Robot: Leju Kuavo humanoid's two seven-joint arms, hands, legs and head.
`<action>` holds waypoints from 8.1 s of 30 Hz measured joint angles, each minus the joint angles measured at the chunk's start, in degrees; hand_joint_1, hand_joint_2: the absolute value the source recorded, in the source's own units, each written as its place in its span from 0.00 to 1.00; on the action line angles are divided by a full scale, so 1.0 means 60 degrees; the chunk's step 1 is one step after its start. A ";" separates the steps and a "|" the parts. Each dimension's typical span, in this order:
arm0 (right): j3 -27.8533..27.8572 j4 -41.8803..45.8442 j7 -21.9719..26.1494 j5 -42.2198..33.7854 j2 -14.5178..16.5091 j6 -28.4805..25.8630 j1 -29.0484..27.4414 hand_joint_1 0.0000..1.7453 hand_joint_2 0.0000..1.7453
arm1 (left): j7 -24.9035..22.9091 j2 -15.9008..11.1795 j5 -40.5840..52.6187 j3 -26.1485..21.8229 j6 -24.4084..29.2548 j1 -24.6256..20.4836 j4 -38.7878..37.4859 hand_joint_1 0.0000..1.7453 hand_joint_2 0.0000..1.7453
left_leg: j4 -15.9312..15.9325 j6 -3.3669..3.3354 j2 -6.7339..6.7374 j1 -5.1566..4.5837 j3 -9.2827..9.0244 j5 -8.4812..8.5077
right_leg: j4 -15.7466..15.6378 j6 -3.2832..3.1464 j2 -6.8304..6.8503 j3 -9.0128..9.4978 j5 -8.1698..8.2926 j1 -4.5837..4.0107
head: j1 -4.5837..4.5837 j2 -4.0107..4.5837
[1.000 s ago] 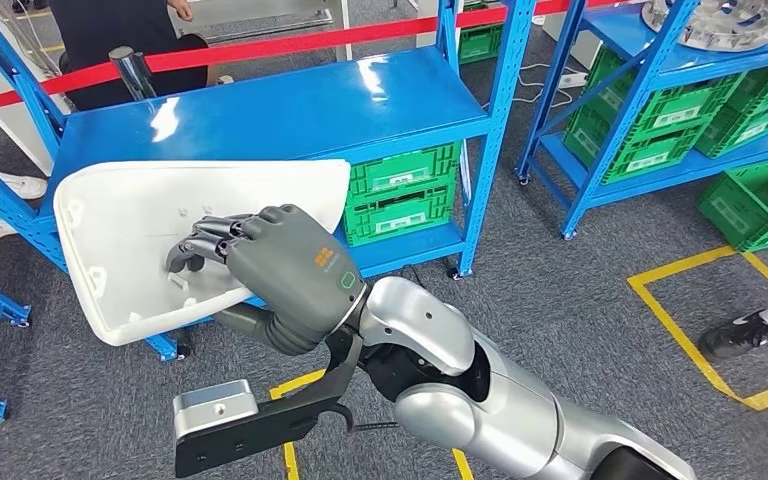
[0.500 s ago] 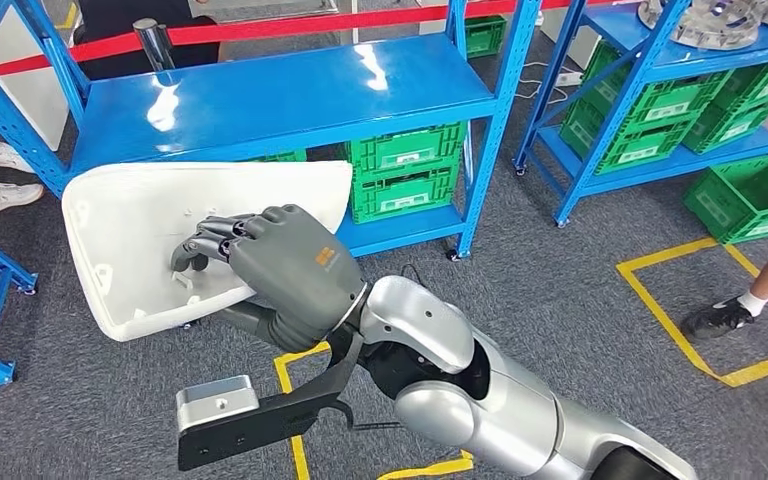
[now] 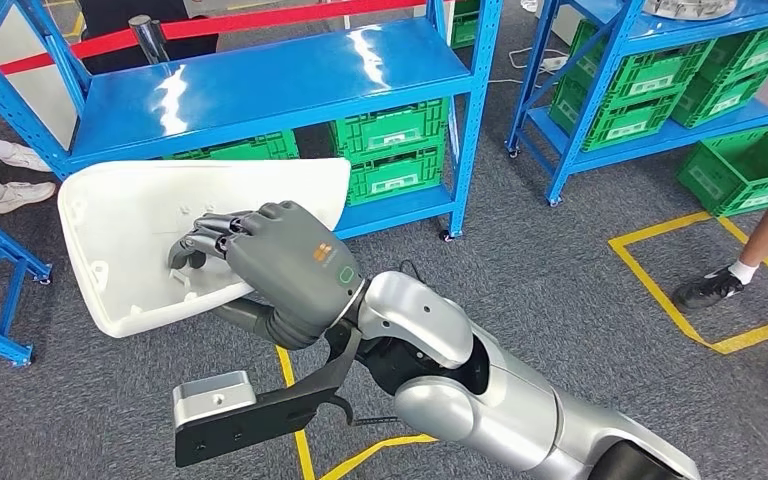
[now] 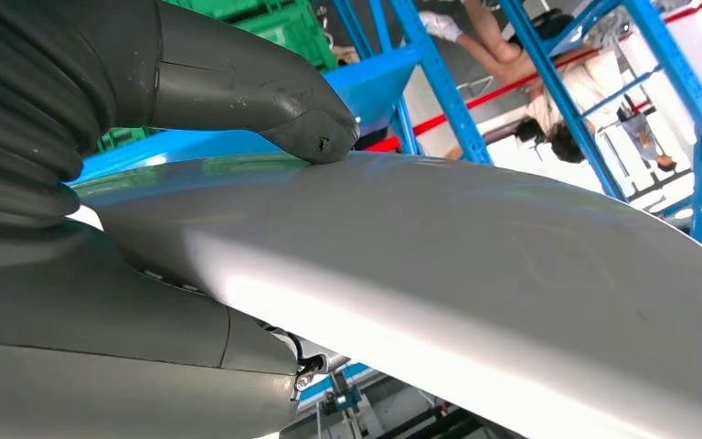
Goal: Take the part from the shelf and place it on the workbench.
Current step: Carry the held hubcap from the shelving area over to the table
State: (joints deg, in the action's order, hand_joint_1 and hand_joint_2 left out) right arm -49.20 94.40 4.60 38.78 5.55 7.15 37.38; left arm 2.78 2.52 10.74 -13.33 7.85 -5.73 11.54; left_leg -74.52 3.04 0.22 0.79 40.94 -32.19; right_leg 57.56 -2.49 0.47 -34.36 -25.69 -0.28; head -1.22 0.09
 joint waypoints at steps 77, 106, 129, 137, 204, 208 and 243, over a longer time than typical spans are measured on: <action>-0.0040 -0.0208 -0.0391 -0.0440 -0.0351 -0.0182 -0.0204 1.00 1.00 | 0.0454 0.0080 0.0269 -0.0007 0.0015 0.0110 0.0037 0.00 0.00 | 0.2778 -0.0615 0.0452 0.0017 -0.1524 0.0707 | 0.2683 0.0727 -0.0130 -0.1415 -0.1013 0.0143 | 0.0301 0.0000; -0.0769 0.0068 -0.0045 -0.0364 -0.0494 -0.0317 -0.0566 1.00 1.00 | 0.1134 0.0056 -0.0200 -0.0494 0.0004 0.0589 -0.0039 0.00 0.00 | 0.2718 -0.0632 0.0226 0.0009 -0.1567 0.0644 | 0.2757 0.0784 -0.0163 -0.1486 -0.1136 0.0135 | 0.0352 0.0000; -0.1147 0.0380 -0.1289 -0.0239 0.0143 -0.0128 -0.0357 1.00 1.00 | 0.1730 -0.0321 0.0043 -0.0511 0.0004 0.0624 -0.0102 0.00 0.00 | 0.2622 -0.0264 -0.0609 0.0042 -0.1640 0.0454 | 0.0142 0.0497 -0.1156 -0.0213 0.0164 0.0124 | 0.0259 0.0000; -0.0899 0.0365 -0.1075 -0.0171 0.0313 0.0551 -0.0427 1.00 1.00 | 0.1563 -0.0301 -0.0304 -0.0753 0.0004 0.0651 -0.0102 0.00 0.00 | 0.2669 -0.0614 0.0332 0.0002 -0.1578 0.0571 | 0.2819 0.0775 -0.0168 -0.1512 -0.1082 0.0113 | 0.0351 0.0000; 0.0128 -0.1263 -0.0181 -0.0040 -0.0077 0.0046 -0.0380 1.00 1.00 | 0.0463 0.0250 -0.0080 -0.0943 0.0004 0.0328 -0.0149 0.00 0.00 | 0.2578 -0.0562 0.0792 -0.0126 -0.1537 0.0526 | 0.0284 0.0486 0.0440 -0.0186 0.0061 -0.0033 | 0.0354 0.0000; 0.0128 -0.1303 -0.0180 -0.0045 -0.0042 0.0032 -0.0391 1.00 1.00 | 0.0466 0.0256 -0.0047 -0.0947 0.0004 0.0279 -0.0135 0.00 0.00 | 0.2505 -0.0369 0.0862 -0.0091 -0.1573 0.0393 | 0.0093 0.0284 0.0142 -0.0131 0.0110 -0.0029 | 0.0354 0.0000; 0.0135 -0.1390 -0.0168 -0.0041 -0.0132 -0.0025 -0.0557 1.00 1.00 | -0.0459 0.0202 -0.0083 -0.1160 0.0004 0.0247 -0.0192 0.00 0.00 | 0.0384 -0.0199 0.0049 -0.0026 -0.0489 -0.0528 | 0.0098 0.0116 -0.0233 -0.0103 0.0153 0.0035 | 0.0312 -0.0001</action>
State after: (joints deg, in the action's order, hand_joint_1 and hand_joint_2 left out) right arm -48.39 86.06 3.60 38.53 4.76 6.99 34.03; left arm 0.03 3.73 10.25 -20.29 7.87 -4.25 10.39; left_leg -72.21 1.85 0.51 0.63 38.01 -35.35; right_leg 58.15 -1.80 -0.93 -34.98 -24.77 -0.07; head 0.65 0.08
